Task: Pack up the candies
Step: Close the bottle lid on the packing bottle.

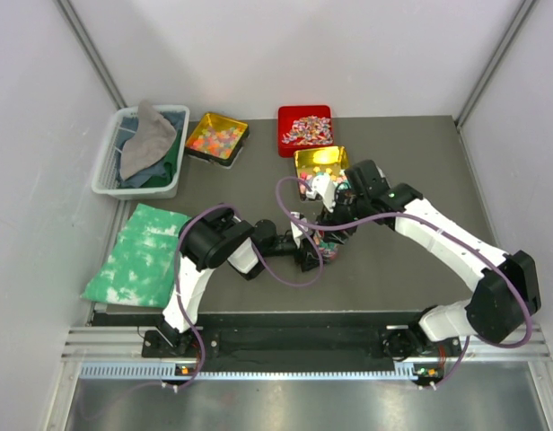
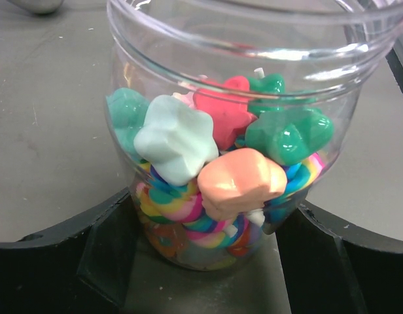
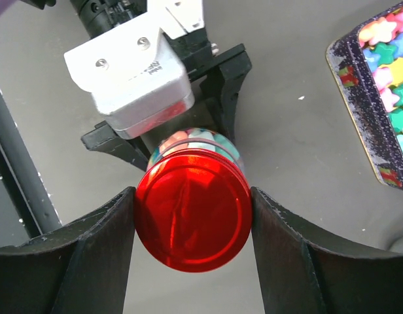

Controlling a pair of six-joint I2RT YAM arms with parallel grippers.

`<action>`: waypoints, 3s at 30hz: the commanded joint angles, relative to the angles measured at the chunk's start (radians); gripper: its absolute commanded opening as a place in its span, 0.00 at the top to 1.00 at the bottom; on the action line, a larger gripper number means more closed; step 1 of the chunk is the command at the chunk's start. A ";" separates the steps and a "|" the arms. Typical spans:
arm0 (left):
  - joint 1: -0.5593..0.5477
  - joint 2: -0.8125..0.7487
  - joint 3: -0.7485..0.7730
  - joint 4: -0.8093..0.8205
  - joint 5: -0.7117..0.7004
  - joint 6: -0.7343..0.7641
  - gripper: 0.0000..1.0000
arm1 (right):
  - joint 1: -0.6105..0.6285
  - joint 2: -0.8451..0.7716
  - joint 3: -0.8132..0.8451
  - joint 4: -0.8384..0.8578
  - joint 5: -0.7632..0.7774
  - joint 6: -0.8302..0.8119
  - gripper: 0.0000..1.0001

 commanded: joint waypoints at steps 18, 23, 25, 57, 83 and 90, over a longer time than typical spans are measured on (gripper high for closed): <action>0.009 0.038 -0.012 0.283 0.000 -0.036 0.36 | -0.007 0.050 -0.018 0.090 -0.040 0.021 0.34; 0.010 0.038 -0.011 0.283 0.001 -0.040 0.37 | -0.007 0.070 -0.030 0.097 -0.028 0.021 0.31; 0.012 0.038 -0.009 0.282 0.003 -0.042 0.37 | -0.007 0.068 -0.041 0.105 -0.022 0.024 0.29; 0.022 0.044 0.003 0.282 0.014 -0.073 0.39 | -0.070 -0.028 0.106 -0.114 -0.054 -0.058 0.01; 0.029 0.042 0.008 0.283 0.027 -0.086 0.41 | -0.102 0.055 0.057 0.045 0.158 0.013 0.04; 0.029 0.042 0.008 0.283 0.027 -0.086 0.41 | -0.111 0.001 0.140 -0.010 0.066 -0.002 0.03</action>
